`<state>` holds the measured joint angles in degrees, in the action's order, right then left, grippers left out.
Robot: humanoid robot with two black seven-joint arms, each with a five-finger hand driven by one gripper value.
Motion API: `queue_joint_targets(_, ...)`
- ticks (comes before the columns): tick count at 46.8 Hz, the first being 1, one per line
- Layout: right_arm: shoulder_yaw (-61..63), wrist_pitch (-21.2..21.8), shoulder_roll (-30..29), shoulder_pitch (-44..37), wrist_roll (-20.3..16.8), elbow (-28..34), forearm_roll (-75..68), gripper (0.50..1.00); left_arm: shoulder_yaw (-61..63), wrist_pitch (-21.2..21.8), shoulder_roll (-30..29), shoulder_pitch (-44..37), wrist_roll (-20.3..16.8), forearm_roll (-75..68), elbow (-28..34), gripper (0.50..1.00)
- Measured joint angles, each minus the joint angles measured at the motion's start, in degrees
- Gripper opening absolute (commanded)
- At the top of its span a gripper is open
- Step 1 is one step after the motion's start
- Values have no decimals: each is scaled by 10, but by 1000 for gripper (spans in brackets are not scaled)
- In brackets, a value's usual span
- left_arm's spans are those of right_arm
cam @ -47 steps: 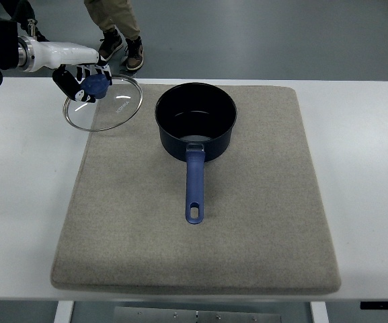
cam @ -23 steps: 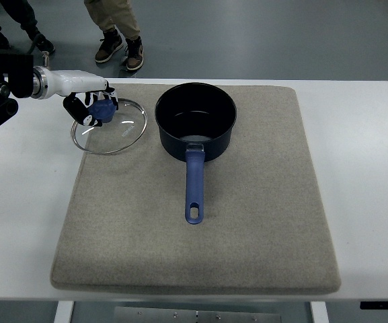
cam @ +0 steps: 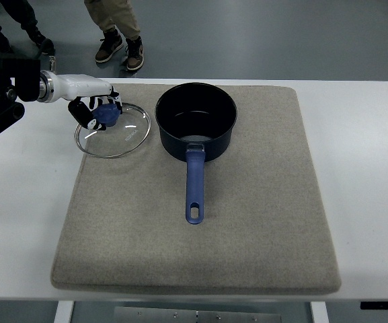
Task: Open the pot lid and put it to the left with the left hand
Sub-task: 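Lower the lid onto the mat beside the saucepan, nearer the left hand, then open the left hand and release the lid knob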
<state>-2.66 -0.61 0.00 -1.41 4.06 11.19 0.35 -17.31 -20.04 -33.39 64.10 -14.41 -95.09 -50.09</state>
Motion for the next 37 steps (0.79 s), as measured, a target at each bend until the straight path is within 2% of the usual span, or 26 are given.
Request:
queue_joint_targets(4, 0, 0, 0, 0, 0, 0, 0, 917, 0, 0, 0, 0, 0, 0, 0, 788)
queue_joint_targets(7, 0, 0, 0, 0, 0, 0, 0, 917, 0, 0, 0, 0, 0, 4, 1, 876)
queue_joint_targets(10, 0, 0, 0, 0, 0, 0, 0, 917, -1, 0, 0, 0, 0, 10, 1, 925)
queue_joint_targets(14, 0, 0, 0, 0, 0, 0, 0, 917, -2, 1, 0, 0, 0, 12, 1, 960)
queue_joint_targets(25, 0, 0, 0, 0, 0, 0, 0, 917, -4, 3, -1, 1, 1, 52, 10, 988)
queue_joint_targets(37, 0, 0, 0, 0, 0, 0, 0, 917, -3, 57, -1, -1, 1, 330, 62, 990)
